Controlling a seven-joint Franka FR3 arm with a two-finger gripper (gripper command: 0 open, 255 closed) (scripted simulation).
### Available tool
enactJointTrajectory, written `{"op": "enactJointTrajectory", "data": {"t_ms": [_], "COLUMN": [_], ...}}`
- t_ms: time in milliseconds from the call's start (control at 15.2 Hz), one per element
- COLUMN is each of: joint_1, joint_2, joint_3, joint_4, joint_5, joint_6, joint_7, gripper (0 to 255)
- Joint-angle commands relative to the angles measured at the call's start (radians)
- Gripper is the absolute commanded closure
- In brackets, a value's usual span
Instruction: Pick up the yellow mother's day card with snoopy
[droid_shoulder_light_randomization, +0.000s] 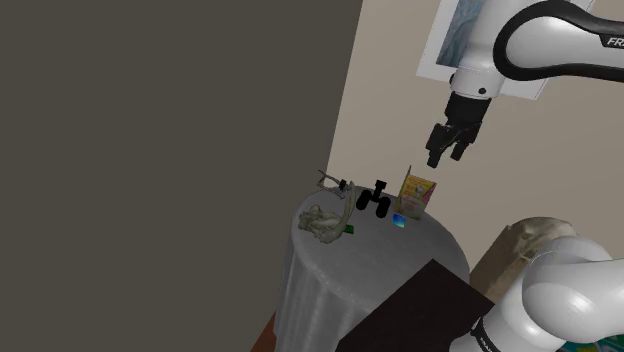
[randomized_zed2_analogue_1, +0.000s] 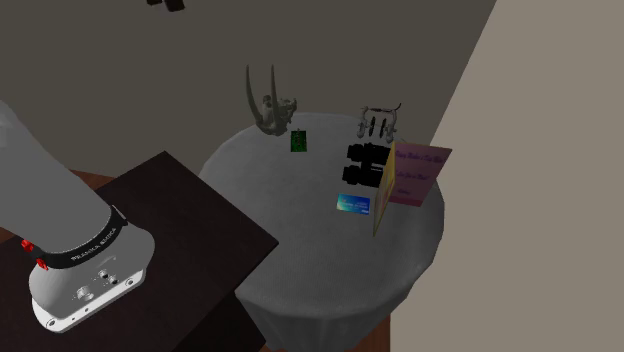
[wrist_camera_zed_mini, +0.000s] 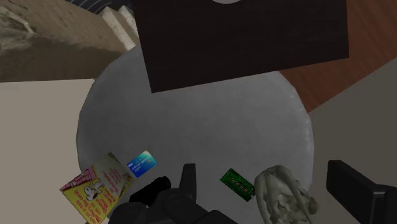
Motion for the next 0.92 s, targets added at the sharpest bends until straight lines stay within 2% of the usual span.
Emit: {"op": "enactJointTrajectory", "data": {"t_ms": [0,462,858], "joint_1": [0.000,-0.041,-0.064], "joint_2": [0.000,0.130,0.292], "joint_3": [0.000,-0.138,-0.254], "joint_4": [0.000,-0.028,0.001], "joint_5": [0.000,-0.073,-0.102], "joint_6": [0.000,0.179,0.329], "joint_7": [0.000,-0.120,-0.226], "gripper": [0,0,0]}}
